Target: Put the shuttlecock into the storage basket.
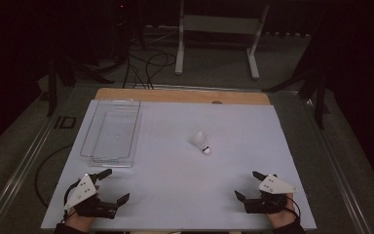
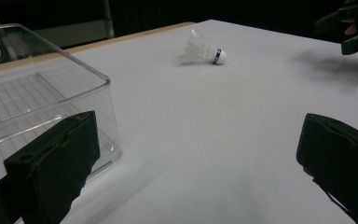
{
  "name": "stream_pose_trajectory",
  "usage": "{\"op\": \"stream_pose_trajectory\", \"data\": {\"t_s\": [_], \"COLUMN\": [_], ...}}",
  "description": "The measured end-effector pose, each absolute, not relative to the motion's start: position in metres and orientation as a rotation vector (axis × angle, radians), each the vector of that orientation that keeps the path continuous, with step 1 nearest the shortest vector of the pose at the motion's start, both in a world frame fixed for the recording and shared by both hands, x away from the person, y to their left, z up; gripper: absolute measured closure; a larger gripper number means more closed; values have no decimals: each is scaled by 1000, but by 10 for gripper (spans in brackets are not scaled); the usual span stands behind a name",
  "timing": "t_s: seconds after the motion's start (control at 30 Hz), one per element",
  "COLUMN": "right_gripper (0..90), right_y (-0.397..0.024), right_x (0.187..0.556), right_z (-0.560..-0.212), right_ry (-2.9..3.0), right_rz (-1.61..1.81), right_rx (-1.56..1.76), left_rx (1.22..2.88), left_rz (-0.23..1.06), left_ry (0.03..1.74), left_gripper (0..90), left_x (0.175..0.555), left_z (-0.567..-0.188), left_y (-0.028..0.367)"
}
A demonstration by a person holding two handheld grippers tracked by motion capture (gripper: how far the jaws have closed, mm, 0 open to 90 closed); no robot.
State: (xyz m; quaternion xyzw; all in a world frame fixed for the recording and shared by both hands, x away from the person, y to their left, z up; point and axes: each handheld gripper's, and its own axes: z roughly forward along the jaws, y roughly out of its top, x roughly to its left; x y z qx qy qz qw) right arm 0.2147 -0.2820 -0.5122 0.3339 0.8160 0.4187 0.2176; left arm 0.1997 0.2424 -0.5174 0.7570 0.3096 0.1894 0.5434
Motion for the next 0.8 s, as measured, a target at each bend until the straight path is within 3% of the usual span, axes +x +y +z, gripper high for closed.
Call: {"op": "stream_pose_trajectory", "data": {"t_s": [0.8], "right_gripper": [82], "right_y": [-284], "right_x": [214], "right_z": [-511], "right_ry": [2244], "right_rz": [1154], "right_rx": [956], "left_rx": [1792], "left_rz": [440], "left_ry": [735], "left_gripper": [0], "left_x": [200], "left_z": [-518], "left_y": [242]}}
